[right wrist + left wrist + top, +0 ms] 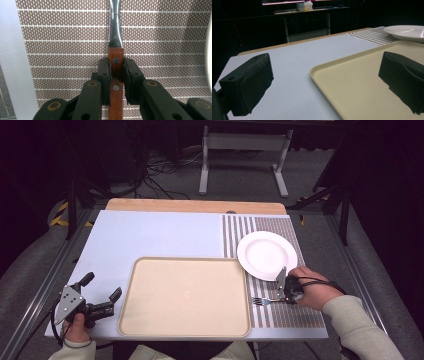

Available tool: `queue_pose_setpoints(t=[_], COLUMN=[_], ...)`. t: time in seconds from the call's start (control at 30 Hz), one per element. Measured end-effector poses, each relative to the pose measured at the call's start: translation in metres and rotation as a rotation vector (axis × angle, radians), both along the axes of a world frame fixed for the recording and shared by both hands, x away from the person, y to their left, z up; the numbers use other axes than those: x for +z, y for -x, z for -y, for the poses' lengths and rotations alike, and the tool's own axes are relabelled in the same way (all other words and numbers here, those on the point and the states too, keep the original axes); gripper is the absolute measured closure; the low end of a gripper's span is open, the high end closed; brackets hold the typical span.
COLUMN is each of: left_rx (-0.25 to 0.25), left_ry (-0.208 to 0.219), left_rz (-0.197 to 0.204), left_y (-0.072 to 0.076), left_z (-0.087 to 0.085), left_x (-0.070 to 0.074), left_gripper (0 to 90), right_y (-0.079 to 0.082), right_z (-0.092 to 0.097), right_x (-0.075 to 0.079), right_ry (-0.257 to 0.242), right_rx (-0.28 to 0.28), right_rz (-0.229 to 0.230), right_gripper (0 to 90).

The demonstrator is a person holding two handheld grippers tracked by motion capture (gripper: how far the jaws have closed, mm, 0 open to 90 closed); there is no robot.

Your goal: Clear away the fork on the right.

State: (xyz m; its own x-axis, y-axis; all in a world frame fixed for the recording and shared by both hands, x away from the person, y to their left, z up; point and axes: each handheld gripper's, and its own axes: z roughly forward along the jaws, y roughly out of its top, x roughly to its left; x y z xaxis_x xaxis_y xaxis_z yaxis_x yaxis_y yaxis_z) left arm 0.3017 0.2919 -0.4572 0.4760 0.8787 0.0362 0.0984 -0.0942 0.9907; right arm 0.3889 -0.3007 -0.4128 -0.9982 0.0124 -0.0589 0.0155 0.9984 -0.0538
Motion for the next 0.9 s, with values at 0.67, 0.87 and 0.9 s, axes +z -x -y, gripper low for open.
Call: queue_pose_setpoints(t=[0.67,0.87,0.9], left_rx=[-0.001,-0.002,-0.002], left_ry=[-0.004,-0.004,-0.004], left_rz=[-0.002,-0.003,-0.003], left_y=[0.0,0.0,0.0], left_z=[0.001,0.001,0.001], left_x=[0.0,0.0,0.0], left_gripper=[0.0,0.0,0.0], right_y=[0.004,0.005,0.005], right_z=[0.005,0.007,0.007], right_x=[0.01,0.027,0.027], right_ry=[-0.018,-0.037,-0.037], right_rx=[-0.039,-0.053,-0.053], right_rz=[0.022,0.044,0.044], right_gripper=[77.6,77.6,77.6])
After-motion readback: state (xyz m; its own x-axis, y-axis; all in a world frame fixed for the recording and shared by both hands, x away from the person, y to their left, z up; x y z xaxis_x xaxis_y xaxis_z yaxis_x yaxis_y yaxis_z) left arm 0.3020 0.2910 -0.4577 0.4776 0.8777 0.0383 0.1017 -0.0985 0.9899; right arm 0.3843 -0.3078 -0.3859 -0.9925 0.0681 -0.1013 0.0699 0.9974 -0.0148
